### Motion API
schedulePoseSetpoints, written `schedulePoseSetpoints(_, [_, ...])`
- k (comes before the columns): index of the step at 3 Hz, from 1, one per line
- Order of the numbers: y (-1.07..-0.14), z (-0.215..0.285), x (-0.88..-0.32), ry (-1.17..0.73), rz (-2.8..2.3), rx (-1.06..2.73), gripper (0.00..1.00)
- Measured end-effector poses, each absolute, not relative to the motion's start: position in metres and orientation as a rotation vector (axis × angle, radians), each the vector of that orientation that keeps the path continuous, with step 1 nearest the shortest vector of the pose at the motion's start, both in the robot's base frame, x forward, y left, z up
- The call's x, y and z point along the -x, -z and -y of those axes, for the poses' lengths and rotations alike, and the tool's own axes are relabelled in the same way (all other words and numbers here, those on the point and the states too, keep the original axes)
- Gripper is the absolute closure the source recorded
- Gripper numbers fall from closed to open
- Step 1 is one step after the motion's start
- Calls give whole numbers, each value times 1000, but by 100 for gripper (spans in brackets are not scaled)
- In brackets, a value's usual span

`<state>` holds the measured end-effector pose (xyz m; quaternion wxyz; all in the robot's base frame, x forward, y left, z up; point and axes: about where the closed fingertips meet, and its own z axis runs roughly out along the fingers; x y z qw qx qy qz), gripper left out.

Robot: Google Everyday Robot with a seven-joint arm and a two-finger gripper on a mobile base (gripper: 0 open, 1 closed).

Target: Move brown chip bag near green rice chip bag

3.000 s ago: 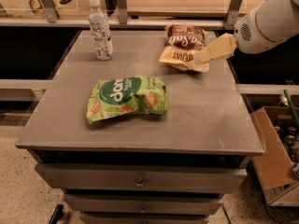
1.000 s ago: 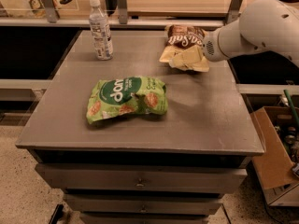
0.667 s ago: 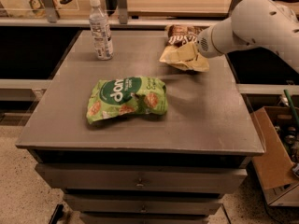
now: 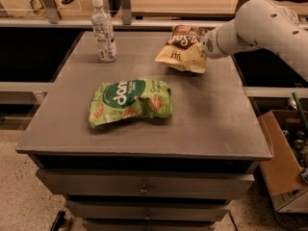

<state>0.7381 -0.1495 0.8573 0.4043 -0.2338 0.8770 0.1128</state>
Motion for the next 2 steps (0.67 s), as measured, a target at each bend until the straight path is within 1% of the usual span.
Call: schedulePoseSetpoints(2, [-861,164,-739,-270,-2222,590,87])
